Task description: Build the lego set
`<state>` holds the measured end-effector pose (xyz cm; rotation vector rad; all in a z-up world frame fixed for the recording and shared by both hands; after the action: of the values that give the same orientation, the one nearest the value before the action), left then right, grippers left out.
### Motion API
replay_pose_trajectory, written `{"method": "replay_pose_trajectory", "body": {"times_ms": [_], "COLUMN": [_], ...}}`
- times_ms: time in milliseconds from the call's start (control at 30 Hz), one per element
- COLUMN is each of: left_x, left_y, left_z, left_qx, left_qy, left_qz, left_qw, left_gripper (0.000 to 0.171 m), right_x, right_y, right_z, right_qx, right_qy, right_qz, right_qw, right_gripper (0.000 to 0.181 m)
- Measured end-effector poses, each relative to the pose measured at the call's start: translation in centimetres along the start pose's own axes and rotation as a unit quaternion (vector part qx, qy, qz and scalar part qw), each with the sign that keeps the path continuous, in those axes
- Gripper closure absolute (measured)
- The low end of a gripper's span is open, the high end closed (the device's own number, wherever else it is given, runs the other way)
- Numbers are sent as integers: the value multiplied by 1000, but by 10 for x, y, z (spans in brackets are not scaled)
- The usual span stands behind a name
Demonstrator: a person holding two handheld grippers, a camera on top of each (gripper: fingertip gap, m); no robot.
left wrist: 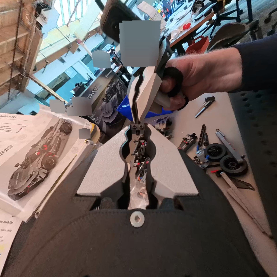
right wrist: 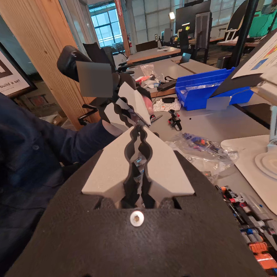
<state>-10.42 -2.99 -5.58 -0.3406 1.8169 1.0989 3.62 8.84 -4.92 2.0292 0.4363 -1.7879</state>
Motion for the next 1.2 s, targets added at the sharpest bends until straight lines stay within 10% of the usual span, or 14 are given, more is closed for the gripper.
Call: {"method": "replay_pose_trajectory", "body": {"times_ms": [167, 333, 633, 733, 1200], "left_x": [15, 22, 39, 42, 20], "left_y": [35, 34, 41, 41, 15], "left_z": [-53, -31, -36, -36, -14], "left_qx": [-27, -56, -78, -81, -87], "left_qy": [-48, 10, 12, 19, 37], "left_qz": [-89, -72, -103, -102, 13], "left_qw": [994, 996, 992, 991, 995], "left_gripper": [158, 158, 157, 157, 158], "right_x": [-12, 27, 78, 85, 7], "right_y": [4, -6, -56, -67, -28], "right_z": [-73, -18, 70, 83, 26], "right_qx": [86, 98, 160, 166, 15], "right_qy": [-20, 173, 289, 326, 13], "right_qz": [-15, -19, -13, 13, 125], "right_qw": [996, 980, 944, 930, 992], "right_gripper": [181, 178, 179, 147, 154]}}
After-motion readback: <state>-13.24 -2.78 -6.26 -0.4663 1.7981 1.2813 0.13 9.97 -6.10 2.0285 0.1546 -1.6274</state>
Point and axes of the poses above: each gripper's, where its closed fingertips meet, z out along the fingers, x out of its underside, y = z × x across the jaws, the point moved 10 cm from there along -z, back along the fingers, and after that the axes turned 5 degrees about -z, right-handed, at the moved point
